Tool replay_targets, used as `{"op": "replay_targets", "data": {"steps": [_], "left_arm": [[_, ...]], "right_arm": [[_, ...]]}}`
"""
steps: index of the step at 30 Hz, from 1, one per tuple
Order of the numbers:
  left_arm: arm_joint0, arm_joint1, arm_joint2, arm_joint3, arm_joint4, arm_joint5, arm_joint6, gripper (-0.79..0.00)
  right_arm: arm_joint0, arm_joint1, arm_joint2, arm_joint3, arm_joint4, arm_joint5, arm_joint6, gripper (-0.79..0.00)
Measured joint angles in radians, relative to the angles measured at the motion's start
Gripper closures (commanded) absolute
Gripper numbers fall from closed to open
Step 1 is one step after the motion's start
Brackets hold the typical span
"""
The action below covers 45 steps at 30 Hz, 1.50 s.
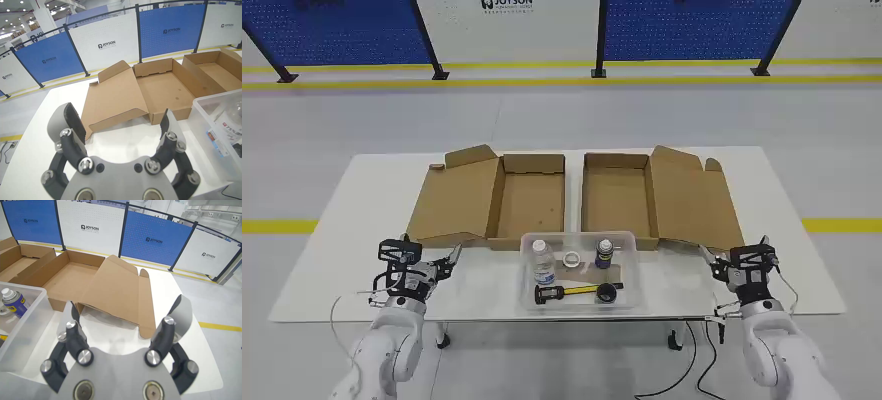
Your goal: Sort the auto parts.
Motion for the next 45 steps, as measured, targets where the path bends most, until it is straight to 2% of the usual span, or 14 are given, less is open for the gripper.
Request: {"op": "replay_targets", "data": {"steps": [4,9,20,28,37,45], "left_arm": [[-0.004,0.000,0.004,-0.006,-0.002,-0.007,0.001,-0.785],[-0.045,-0.002,0.039,-0.030,0.031,-0.056,-0.004,-0.785],[-0.187,-0.008,0.195,-0.047,0.059,-0.271,-0.047,-0.785],[-0.273,-0.020,0.304,0.036,0.030,-0.350,-0.102,-0.785],[-0.348,-0.030,0.354,0.141,-0.053,-0.396,-0.139,-0.785],[-0.375,-0.033,0.383,0.201,-0.082,-0.458,-0.154,-0.785]], "right_arm": [[0.000,0.000,0.000,0.000,0.000,0.000,0.000,-0.785],[0.000,0.000,0.000,0.000,0.000,0.000,0.000,-0.785],[0.000,0.000,0.000,0.000,0.000,0.000,0.000,-0.785],[0.000,0.000,0.000,0.000,0.000,0.000,0.000,-0.785],[0.000,0.000,0.000,0.000,0.000,0.000,0.000,-0.785],[0.000,0.000,0.000,0.000,0.000,0.000,0.000,-0.785]]}}
